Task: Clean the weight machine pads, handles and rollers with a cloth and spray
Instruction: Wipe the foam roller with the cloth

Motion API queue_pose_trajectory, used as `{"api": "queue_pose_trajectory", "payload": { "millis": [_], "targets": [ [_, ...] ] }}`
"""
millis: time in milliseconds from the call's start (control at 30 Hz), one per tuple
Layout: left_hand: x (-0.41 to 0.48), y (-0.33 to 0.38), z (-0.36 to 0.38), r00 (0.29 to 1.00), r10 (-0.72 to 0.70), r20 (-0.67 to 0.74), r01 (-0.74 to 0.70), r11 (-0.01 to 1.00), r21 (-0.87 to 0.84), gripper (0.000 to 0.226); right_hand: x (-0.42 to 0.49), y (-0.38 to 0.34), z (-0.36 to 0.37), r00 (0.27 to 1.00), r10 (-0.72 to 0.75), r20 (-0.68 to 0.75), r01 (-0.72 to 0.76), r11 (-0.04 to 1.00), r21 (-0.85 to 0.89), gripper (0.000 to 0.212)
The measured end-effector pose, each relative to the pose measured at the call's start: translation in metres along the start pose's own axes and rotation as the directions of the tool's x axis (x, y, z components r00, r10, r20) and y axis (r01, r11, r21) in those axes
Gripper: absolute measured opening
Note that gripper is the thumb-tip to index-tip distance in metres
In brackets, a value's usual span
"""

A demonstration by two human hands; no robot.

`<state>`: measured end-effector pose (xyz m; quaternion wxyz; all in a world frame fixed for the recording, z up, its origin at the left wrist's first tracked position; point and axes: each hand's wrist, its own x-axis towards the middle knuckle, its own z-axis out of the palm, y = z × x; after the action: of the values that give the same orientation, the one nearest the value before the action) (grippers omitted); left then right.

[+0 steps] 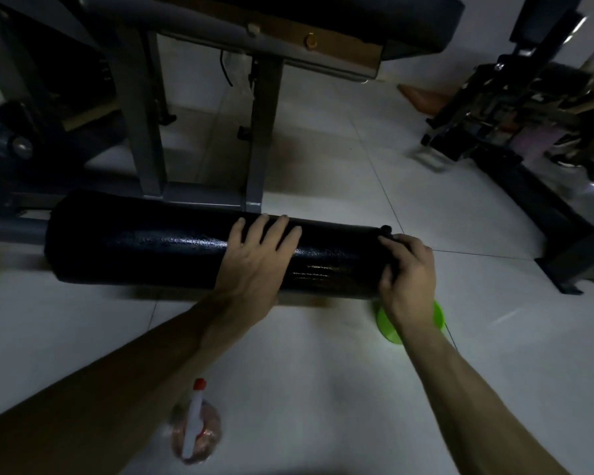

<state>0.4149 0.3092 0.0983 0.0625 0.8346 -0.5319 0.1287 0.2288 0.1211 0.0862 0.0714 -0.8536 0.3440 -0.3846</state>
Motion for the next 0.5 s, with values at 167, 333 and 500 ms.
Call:
{"api": "queue_pose_trajectory", "payload": {
  "millis": [167,333,500],
  "targets": [
    [0.018,-0.004,-0.014,0.999,0.004,0.053,-0.001,0.999,-0.043,0.112,-0.007,-0.072,0.037,1.000,-0.026,-0.003,0.026,0.985,0.171,0.058],
    [0.018,-0.008,-0.020,0.999,0.003,0.048,0.002,0.995,-0.104,0.112,-0.012,-0.059,0.023,0.960,-0.257,0.113,0.241,0.961,0.136,0.057],
    [0.014,-0.012,-0.010,1.000,0.014,-0.007,-0.015,0.993,-0.115,0.112,-0.017,0.006,-0.002,0.997,0.065,-0.044,-0.064,0.997,0.032,0.058]
  ]
}}
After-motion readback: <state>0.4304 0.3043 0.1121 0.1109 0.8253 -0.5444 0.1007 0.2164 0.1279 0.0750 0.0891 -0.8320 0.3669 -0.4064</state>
